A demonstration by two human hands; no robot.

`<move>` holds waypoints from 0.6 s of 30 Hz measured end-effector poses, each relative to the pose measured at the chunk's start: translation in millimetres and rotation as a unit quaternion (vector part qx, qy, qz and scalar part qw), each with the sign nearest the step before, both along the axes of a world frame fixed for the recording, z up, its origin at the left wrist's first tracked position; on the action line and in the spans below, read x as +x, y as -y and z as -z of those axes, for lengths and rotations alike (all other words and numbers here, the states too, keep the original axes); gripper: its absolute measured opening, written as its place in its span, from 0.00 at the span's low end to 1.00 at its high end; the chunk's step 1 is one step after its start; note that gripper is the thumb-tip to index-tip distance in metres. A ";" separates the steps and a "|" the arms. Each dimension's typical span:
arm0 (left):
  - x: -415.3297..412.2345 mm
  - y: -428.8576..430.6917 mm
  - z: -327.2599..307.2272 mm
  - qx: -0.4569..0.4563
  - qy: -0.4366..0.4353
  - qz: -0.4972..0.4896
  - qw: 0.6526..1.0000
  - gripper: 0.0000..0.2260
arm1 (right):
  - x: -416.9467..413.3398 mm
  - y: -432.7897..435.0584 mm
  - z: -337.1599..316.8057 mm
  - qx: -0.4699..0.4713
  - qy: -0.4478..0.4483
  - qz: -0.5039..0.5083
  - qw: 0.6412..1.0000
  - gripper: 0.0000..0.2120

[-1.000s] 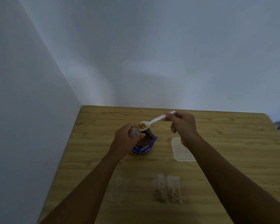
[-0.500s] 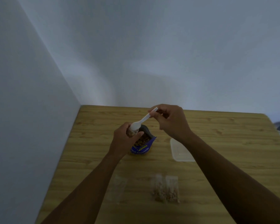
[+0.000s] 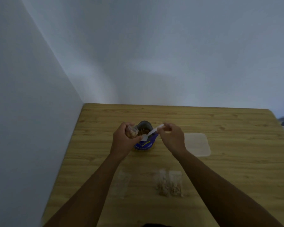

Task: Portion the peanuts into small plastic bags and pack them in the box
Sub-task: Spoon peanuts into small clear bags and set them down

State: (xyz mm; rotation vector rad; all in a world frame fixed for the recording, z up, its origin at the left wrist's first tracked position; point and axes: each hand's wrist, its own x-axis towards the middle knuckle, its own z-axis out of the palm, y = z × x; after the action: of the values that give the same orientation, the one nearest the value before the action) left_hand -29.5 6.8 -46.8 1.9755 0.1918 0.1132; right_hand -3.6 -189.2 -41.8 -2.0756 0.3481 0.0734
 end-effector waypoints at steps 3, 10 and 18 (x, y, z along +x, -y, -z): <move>-11.7 7.6 -0.3 -0.009 -0.002 0.001 1.000 0.23 | -14.0 -6.9 -16.6 -0.010 0.088 0.069 0.994 0.16; -37.6 42.0 0.0 -0.045 -0.006 0.037 0.998 0.27 | -46.9 -1.8 -18.1 0.147 0.009 -0.120 0.982 0.10; -52.8 54.3 -0.3 -0.083 -0.022 0.081 0.993 0.26 | -57.4 19.1 -7.6 0.181 0.022 -0.139 0.973 0.03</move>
State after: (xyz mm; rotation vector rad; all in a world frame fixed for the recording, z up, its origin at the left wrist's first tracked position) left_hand -82.3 -47.5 -46.5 1.8197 0.0654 -0.0497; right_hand -61.0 -208.3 -34.1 -1.7473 0.0106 0.2408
